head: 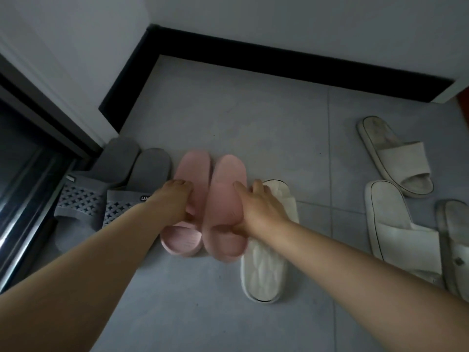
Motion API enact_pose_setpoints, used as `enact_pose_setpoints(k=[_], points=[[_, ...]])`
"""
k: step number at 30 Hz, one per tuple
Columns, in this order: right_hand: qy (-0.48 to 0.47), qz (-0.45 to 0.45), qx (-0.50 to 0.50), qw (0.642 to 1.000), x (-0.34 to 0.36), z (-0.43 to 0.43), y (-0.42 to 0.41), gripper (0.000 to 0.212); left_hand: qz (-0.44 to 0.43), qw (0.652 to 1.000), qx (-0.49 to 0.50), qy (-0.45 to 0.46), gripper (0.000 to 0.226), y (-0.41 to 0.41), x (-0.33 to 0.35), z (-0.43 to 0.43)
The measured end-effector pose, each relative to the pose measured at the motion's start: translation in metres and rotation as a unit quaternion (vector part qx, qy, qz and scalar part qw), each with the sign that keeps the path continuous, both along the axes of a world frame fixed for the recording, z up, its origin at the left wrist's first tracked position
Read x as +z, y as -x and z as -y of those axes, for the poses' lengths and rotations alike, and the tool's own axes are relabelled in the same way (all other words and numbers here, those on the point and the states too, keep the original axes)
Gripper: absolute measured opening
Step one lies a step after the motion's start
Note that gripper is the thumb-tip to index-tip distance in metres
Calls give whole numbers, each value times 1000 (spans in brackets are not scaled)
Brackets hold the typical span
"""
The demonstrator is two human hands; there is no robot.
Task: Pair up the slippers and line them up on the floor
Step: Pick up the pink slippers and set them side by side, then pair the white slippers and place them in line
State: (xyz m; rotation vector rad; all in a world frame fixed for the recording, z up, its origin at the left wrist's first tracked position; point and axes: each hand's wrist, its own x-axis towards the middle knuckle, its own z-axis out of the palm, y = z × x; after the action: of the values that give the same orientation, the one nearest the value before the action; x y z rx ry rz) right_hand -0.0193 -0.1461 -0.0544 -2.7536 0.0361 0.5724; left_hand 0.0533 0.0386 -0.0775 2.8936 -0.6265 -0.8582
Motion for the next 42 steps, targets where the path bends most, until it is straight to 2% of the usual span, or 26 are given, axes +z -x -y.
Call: enact_pose_setpoints(k=[2, 5, 10, 13, 15, 17, 22, 26, 31, 34, 36, 39, 42], points=[[78, 15, 40, 996, -4, 10, 6, 71, 6, 1000, -14, -5, 70, 0, 0, 1], [125, -7, 38, 991, -11, 21, 16, 77, 8, 1000, -28, -5, 73, -1, 3, 3], [67, -23, 29, 997, -10, 9, 9, 98, 30, 999, 16, -16, 82, 3, 8, 32], [-8, -52, 4, 999, -7, 5, 10, 102, 47, 997, -55, 20, 92, 11, 8, 54], [-31, -67, -18, 997, 3, 13, 24, 96, 39, 995, -94, 25, 84, 20, 10, 65], [-15, -79, -16, 997, 20, 30, 45, 85, 18, 995, -96, 22, 80, 29, 13, 78], [90, -198, 24, 976, 86, 103, 111, 63, -7, 996, -77, 44, 80, 45, 38, 119], [164, -287, -46, 943, 134, 165, 166, 48, -14, 989, -116, 89, 86, 63, 59, 149], [172, -281, -106, 938, 124, 220, 208, 41, -3, 988, -119, 102, 87, 75, 64, 182], [179, -267, -81, 943, 99, 247, 216, 49, -8, 988, -133, 76, 89, 93, 58, 204], [188, -216, -53, 957, 79, 268, 213, 58, -20, 990, -125, 61, 92, 101, 54, 220], [223, -139, 26, 965, 51, 299, 187, 77, -29, 996, -84, 14, 94, 103, 44, 241], [217, -127, 79, 965, 25, 322, 157, 96, -50, 997, -36, -35, 85, 109, 32, 253]])
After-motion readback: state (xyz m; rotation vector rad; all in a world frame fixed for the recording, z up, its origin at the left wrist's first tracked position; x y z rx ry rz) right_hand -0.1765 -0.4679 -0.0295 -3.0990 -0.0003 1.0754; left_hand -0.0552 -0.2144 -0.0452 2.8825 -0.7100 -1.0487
